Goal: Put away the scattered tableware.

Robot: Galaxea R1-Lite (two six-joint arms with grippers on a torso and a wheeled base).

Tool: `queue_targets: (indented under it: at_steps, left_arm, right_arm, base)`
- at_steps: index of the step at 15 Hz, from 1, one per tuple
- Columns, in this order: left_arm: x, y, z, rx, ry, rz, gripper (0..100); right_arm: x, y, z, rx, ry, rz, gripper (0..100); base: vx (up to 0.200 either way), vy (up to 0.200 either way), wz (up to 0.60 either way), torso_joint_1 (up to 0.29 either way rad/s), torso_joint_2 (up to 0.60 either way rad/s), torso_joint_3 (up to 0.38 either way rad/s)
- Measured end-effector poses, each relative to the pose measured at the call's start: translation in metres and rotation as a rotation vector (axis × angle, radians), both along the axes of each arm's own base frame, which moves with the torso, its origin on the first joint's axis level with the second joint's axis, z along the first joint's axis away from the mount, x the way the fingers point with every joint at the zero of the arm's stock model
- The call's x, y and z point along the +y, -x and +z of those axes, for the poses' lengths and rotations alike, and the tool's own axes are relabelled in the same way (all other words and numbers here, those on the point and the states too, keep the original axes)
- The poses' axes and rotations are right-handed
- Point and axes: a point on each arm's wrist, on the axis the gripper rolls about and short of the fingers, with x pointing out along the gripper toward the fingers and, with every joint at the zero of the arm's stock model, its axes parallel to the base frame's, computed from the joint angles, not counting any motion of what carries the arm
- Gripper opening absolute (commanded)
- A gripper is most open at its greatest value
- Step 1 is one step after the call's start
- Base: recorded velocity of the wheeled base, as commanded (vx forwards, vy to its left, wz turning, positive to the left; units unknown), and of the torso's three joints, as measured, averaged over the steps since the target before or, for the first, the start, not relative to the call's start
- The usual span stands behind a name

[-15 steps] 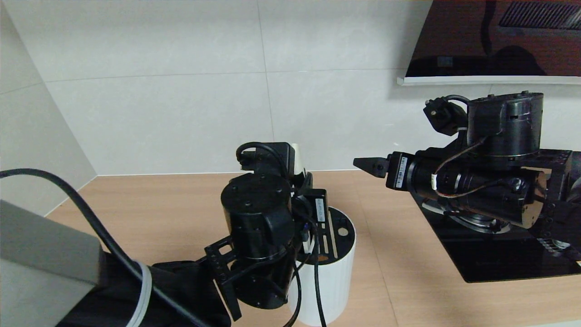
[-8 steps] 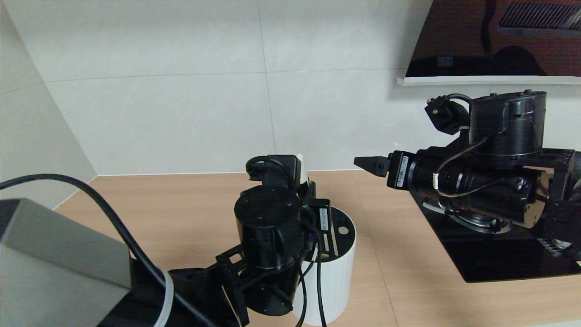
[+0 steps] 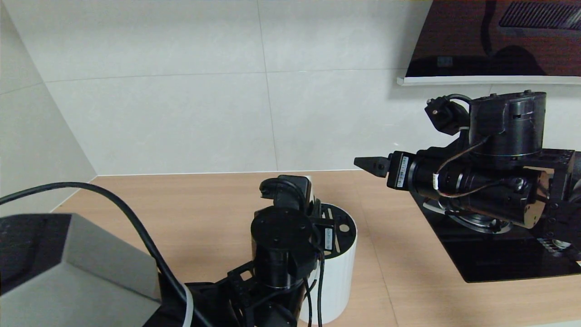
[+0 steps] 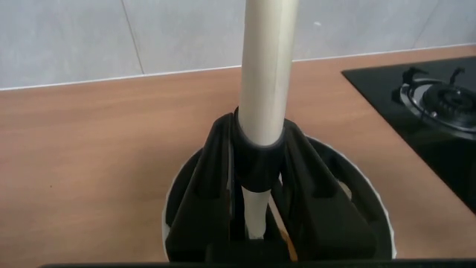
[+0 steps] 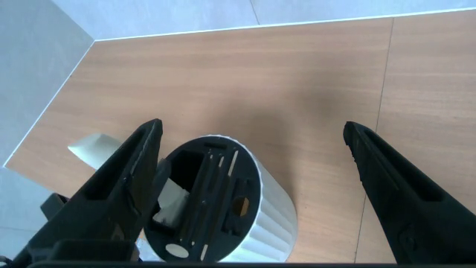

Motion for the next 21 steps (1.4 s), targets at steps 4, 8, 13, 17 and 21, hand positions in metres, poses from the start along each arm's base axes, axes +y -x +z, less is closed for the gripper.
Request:
queue_targets:
  at_steps: [4, 8, 13, 17, 21]
  left_arm:
    - [0.000, 0.000, -0.001, 0.002, -0.004, 0.001, 0]
    - [0.000, 0.000, -0.001, 0.002, -0.007, 0.002, 100]
    - [0.001, 0.001, 0.001, -0.001, -0.003, 0.001, 100]
    - [0.007, 0.003, 0.008, -0.011, 0.000, 0.005, 100]
    - [0.051, 0.005, 0.044, -0.065, 0.008, 0.033, 100]
  right_arm:
    - [0.000, 0.000, 0.000, 0.000, 0.000, 0.000, 100]
    - [0.000, 0.000, 0.000, -0.001, -0.001, 0.000, 100]
    - [0.000, 0.000, 0.000, 0.001, 0.000, 0.000, 100]
    - [-0.003, 0.003, 0.003, -0.007, -0.003, -0.006, 100]
    - [-0.031, 0.009, 0.015, -0.045, -0.019, -0.076, 100]
  base:
    - [0.000, 0.000, 0.00, 0.000, 0.00, 0.000]
    - [0.000, 0.000, 0.00, 0.000, 0.00, 0.000]
    - [0.000, 0.000, 0.00, 0.000, 0.00, 0.000]
    - [0.000, 0.000, 0.00, 0.000, 0.00, 0.000]
    - [0.000, 0.000, 0.00, 0.000, 0.00, 0.000]
